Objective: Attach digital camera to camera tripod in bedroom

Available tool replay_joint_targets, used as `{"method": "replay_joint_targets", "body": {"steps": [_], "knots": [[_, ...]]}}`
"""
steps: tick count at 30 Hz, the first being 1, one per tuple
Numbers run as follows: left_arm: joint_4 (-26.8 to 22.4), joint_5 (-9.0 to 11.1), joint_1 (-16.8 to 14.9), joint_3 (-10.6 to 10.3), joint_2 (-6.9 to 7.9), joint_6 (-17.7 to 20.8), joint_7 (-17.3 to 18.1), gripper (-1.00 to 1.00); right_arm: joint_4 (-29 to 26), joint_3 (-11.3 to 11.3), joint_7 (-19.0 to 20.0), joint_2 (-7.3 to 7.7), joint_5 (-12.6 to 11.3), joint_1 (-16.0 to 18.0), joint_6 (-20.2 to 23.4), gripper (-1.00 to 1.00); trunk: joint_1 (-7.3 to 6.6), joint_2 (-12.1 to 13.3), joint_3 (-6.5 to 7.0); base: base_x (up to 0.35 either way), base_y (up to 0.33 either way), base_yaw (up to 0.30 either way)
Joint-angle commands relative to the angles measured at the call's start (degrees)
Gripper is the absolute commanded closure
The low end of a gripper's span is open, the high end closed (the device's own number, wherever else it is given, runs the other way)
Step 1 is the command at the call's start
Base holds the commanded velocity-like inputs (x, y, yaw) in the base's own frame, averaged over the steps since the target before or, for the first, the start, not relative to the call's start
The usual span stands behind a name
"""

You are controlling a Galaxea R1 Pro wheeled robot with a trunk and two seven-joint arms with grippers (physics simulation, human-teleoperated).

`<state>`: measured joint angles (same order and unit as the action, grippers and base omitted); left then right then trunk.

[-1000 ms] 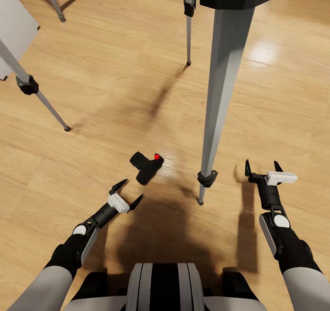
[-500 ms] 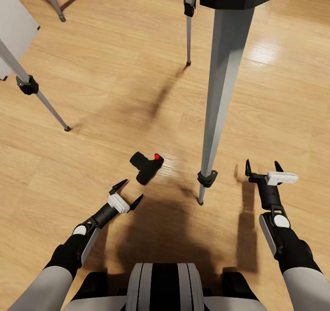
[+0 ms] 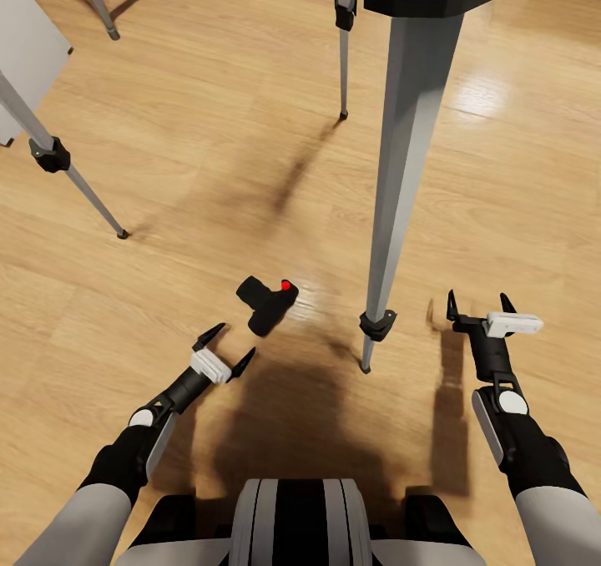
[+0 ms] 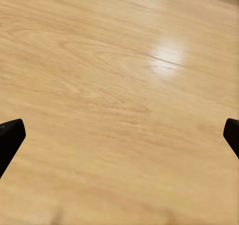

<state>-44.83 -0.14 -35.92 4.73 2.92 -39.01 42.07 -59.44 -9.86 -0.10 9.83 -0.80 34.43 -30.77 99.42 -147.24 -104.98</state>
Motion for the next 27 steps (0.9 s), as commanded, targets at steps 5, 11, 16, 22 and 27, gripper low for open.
{"method": "replay_joint_targets", "body": {"steps": [5, 11, 16, 22, 27], "knots": [[0.07, 0.02, -0.03, 4.02, -0.13, 0.0, 0.38, -1.0, 0.03, -0.02, -0.02, 0.01, -0.08, 0.02, -0.16, -1.0, -0.01, -0.01, -0.02, 0.0, 0.0, 0.0], [0.06, 0.09, -0.03, 7.93, -1.06, 0.23, 0.44, -1.0, 0.03, -0.05, 0.0, 0.01, -0.08, 0.02, -0.16, -1.0, -0.01, -0.01, -0.02, 0.0, 0.0, 0.0], [0.03, 0.09, -0.03, 8.84, -1.49, 0.24, 0.45, -1.0, 0.08, -0.05, -0.01, 0.01, -0.08, 0.02, -0.16, -1.0, -0.01, -0.01, -0.02, 0.0, 0.0, 0.0], [0.07, 0.12, -0.03, 9.31, -1.8, 0.34, 0.4, -1.0, 0.06, -0.06, -0.01, 0.01, -0.08, 0.02, -0.16, -1.0, -0.01, -0.01, -0.02, 0.0, 0.0, 0.0], [0.03, 0.13, -0.03, 9.44, -2.18, 0.39, 0.39, -1.0, 0.08, -0.07, -0.03, 0.01, -0.08, 0.02, -0.16, -1.0, -0.01, -0.01, -0.02, 0.0, 0.0, 0.0]]}}
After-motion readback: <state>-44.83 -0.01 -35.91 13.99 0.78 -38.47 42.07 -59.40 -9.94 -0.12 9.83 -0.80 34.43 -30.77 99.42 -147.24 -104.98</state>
